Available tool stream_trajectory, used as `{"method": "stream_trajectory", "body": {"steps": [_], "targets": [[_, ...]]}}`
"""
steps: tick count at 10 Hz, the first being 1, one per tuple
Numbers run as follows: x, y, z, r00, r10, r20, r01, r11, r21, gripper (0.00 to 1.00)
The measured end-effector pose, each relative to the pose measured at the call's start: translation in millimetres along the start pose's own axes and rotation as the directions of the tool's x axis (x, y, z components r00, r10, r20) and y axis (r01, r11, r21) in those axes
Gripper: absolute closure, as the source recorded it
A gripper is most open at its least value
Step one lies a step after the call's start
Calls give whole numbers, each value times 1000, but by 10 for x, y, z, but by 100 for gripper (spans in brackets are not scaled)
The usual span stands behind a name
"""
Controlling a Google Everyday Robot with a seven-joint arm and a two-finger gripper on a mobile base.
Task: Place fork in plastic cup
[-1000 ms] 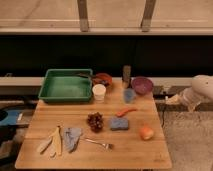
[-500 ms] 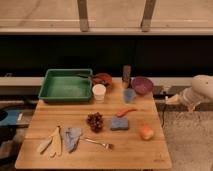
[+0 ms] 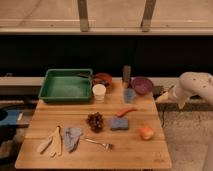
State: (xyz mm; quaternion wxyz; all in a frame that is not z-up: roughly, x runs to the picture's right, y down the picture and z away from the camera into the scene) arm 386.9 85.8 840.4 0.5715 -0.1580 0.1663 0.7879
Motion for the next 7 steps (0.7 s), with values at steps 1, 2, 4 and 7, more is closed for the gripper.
{"method": "stream_trajectory", "body": {"steps": [1,2,4,7], "targets": [[26,207,7,999,-46,-4,46,999,-13,20],[79,428,20,995,-98,-12,97,995,-27,20],[305,964,68,973,-226,-40,223,972,-72,20],[717,1418,30,929,-362,-76,349,925,-148,20]]}}
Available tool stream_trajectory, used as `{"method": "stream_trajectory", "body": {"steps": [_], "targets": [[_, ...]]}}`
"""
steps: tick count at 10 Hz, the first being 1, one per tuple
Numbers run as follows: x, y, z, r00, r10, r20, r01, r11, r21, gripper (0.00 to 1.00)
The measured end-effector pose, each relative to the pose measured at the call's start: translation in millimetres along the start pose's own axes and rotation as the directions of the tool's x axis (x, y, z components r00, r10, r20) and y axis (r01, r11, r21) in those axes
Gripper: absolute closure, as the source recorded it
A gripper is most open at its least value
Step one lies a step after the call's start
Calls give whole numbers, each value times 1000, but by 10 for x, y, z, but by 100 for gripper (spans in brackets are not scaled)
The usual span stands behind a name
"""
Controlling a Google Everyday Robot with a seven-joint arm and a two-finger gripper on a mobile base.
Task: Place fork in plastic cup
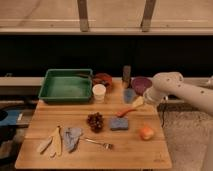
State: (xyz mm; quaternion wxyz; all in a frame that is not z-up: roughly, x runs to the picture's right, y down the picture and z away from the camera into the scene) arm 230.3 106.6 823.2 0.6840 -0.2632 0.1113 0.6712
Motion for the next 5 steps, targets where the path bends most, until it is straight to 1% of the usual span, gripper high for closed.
{"method": "stream_trajectory", "body": {"steps": [1,4,5], "targets": [[10,34,5,1000,-7,-2,7,1000,-4,20],[14,22,4,1000,-4,-2,4,1000,-4,20],[5,21,11,1000,-5,-2,5,1000,-11,20]]}}
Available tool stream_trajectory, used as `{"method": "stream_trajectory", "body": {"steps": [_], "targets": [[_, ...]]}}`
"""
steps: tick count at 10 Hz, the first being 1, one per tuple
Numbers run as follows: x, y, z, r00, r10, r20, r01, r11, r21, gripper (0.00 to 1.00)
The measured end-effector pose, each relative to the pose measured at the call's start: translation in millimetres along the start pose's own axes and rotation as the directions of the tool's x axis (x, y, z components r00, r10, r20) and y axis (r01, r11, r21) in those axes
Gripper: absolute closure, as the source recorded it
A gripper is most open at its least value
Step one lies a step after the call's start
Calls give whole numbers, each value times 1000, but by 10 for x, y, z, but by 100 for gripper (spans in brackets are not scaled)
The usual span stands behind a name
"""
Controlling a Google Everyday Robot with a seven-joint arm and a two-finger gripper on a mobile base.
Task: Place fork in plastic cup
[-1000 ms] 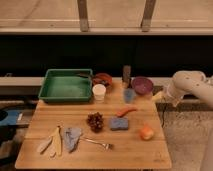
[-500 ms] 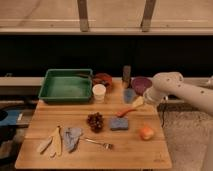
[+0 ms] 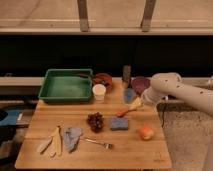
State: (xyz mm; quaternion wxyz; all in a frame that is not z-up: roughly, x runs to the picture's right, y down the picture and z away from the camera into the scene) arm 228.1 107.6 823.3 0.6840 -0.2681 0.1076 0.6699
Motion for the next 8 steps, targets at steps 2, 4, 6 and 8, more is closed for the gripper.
{"method": "stream_trajectory", "body": {"steps": [2,4,6,8], "targets": [[57,119,-29,998,-58,-7,58,998,2,20],[69,438,-21,991,-131,-11,131,991,-16,20],[190,807,-32,977,-214,-14,214,976,-45,20],[331,1252,-8,950,-311,-15,309,947,-81,20]]}}
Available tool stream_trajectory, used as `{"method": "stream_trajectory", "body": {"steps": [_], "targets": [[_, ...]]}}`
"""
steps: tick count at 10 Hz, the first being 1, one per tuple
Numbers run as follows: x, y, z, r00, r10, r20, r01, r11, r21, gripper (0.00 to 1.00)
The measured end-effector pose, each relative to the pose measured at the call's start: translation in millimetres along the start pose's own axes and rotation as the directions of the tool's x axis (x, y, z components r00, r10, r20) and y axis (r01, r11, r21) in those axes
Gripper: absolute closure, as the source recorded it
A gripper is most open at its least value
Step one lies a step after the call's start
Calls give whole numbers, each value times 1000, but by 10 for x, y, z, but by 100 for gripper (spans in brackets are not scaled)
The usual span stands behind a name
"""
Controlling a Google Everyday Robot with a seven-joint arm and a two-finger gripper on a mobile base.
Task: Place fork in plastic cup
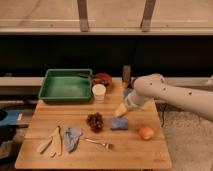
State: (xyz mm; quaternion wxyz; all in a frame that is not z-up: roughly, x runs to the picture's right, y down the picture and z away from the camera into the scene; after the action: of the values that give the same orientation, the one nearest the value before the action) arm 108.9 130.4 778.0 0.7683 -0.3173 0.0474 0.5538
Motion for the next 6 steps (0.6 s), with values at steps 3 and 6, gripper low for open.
{"method": "stream_trajectory", "body": {"steps": [3,6], "targets": [[75,554,86,993,-120,-13,119,991,-54,20],[71,563,86,992,-123,-12,122,991,-56,20]]}}
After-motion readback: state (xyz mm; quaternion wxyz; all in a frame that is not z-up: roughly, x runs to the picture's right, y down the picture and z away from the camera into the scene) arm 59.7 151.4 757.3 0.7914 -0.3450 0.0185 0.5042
